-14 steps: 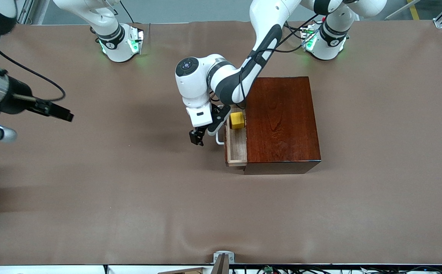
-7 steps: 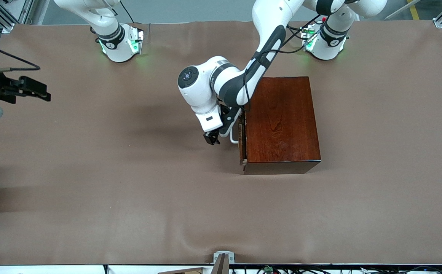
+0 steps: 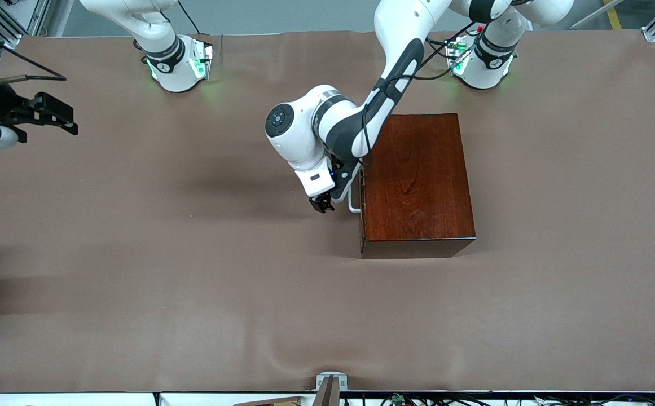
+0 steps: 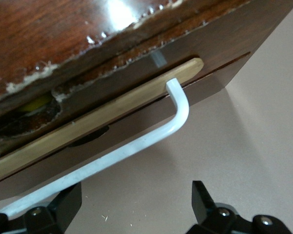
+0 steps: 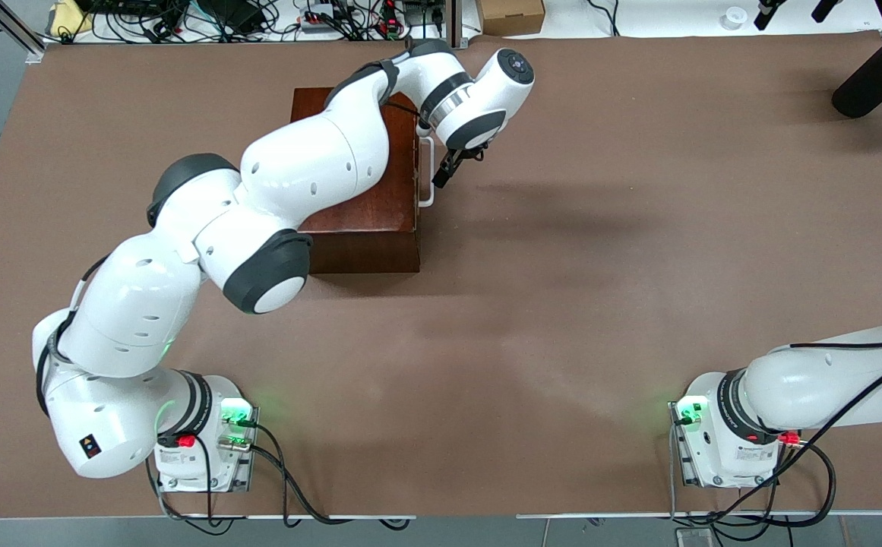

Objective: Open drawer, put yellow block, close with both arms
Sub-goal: 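Push the drawer shut with the left gripper while the right arm retracts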

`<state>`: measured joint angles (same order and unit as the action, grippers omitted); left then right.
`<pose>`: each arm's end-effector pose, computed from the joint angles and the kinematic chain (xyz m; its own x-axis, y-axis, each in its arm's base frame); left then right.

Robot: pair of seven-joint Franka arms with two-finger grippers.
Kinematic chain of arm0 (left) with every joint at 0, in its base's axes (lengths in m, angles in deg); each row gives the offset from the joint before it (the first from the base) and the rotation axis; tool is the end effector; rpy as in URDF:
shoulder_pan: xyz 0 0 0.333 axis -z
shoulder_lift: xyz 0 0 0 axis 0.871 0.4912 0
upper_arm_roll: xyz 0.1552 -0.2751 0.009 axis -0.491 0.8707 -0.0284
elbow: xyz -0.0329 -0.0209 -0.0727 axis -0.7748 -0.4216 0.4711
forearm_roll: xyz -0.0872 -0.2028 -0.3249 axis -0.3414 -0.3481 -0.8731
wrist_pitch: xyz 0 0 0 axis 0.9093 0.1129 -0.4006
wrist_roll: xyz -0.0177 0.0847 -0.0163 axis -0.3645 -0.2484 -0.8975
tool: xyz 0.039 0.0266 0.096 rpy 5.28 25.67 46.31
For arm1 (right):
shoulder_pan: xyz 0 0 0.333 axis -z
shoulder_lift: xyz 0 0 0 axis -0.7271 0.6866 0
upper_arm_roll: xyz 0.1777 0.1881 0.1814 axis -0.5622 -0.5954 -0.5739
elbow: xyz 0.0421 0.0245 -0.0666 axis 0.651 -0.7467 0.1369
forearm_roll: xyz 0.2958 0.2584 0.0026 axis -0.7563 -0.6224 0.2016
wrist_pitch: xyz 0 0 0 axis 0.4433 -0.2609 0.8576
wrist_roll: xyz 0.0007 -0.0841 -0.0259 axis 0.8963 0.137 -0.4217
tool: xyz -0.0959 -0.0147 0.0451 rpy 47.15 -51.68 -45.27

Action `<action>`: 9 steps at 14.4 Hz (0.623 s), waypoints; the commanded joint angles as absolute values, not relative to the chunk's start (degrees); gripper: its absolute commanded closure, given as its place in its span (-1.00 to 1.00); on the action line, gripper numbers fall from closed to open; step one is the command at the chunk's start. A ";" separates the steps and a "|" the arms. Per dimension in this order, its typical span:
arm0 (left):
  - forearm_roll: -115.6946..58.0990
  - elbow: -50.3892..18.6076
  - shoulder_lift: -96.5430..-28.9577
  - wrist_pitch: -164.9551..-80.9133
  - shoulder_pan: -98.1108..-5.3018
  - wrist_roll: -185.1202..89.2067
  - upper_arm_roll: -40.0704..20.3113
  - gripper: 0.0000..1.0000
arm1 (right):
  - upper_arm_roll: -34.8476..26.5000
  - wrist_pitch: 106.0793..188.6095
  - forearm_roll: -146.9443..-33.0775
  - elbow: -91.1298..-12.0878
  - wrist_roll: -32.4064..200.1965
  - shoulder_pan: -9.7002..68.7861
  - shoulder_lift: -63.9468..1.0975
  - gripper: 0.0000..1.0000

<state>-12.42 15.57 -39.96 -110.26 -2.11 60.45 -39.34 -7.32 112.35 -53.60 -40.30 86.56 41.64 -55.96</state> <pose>0.4789 -0.5591 0.2703 0.4532 0.8313 0.3218 0.8878 -0.4534 -0.0793 0.5307 0.0259 0.6407 0.9778 0.1817 -0.1041 0.1802 -0.9833 -0.0238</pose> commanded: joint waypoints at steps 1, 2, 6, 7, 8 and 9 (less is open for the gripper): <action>-11.63 14.03 -41.88 -109.39 -1.78 58.90 -39.02 -1.00 | -8.13 113.90 -52.37 -43.29 91.16 45.13 -58.05 -1.00; -11.72 14.21 -41.88 -110.53 -1.61 56.71 -38.58 -1.00 | -8.22 113.81 -52.72 -43.12 91.78 46.19 -57.88 -1.00; -12.16 15.00 -47.22 -112.56 -1.96 50.47 -38.49 -1.00 | -8.13 113.73 -53.08 -42.41 91.78 47.17 -57.70 -1.00; -12.59 14.83 -48.98 -112.56 -2.13 48.10 -38.75 -1.00 | -8.13 113.73 -53.08 -42.32 91.44 47.08 -57.70 -1.00; -12.95 14.65 -50.74 -112.56 -2.66 44.94 -39.01 -1.00 | -8.22 113.64 -53.16 -42.32 91.34 46.99 -57.70 -1.00; -12.78 14.48 -52.93 -112.56 -3.44 41.17 -39.19 -1.00 | -8.22 113.72 -53.17 -42.32 91.34 46.99 -57.70 -1.00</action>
<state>-12.42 16.51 -47.59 -112.88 -2.13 47.50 -39.01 -7.37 113.19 -53.06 -41.38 91.13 46.19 -56.44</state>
